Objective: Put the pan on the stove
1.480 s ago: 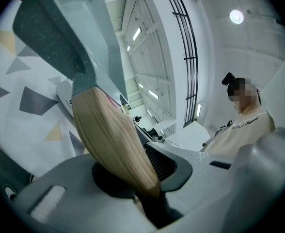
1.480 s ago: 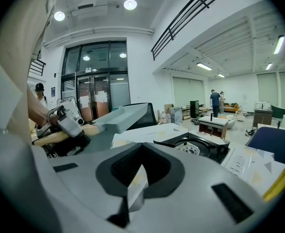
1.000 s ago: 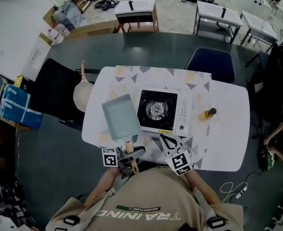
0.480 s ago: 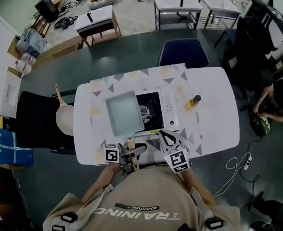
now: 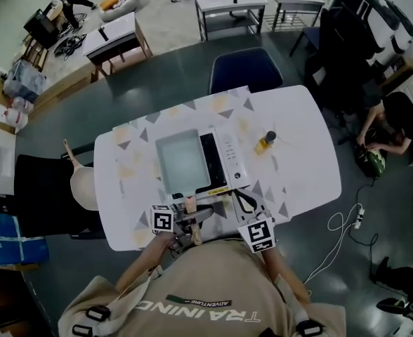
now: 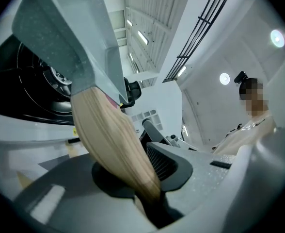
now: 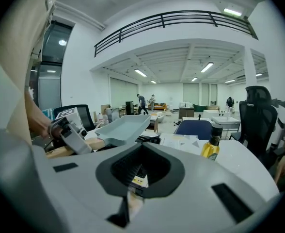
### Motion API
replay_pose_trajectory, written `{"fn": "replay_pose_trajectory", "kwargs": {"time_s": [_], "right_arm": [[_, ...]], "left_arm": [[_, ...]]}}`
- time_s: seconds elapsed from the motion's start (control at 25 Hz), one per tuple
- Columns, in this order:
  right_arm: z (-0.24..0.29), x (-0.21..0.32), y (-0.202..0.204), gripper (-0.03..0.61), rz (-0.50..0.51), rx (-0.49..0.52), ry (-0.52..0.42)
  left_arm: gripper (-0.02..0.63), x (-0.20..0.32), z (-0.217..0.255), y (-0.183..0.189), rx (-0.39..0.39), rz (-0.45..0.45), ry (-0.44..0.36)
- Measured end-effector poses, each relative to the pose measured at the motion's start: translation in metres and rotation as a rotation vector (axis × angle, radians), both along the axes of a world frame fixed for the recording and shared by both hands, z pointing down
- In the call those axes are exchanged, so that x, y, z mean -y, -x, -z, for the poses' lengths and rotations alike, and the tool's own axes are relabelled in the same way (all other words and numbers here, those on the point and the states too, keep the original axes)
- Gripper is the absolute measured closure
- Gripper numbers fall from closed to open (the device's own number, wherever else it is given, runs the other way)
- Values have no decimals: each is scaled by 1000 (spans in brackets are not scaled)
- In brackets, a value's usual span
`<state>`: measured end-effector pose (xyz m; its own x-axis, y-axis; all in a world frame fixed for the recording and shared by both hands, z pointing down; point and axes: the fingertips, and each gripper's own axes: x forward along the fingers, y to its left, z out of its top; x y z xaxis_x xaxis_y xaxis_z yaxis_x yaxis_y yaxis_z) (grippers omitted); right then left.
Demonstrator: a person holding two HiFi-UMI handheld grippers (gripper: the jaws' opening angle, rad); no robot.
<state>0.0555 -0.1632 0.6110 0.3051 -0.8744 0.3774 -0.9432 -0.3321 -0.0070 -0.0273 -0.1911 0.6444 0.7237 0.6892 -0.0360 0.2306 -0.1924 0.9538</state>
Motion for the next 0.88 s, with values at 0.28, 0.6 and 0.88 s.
{"fn": "replay_pose_trajectory", "kwargs": {"time_s": [0.28,0.6,0.88], "right_arm": [[-2,-1,-6,575,4,9,-10],[-9,-12,-12,575,7,31,1],[-14,-14,-18,575,20,47,-6]], "left_arm": [[543,-7,-14,-7,34,-32,19],[543,-10,-23,-17,69,-20,28],[543,-9,-35,-25,103,-2,-35]]}}
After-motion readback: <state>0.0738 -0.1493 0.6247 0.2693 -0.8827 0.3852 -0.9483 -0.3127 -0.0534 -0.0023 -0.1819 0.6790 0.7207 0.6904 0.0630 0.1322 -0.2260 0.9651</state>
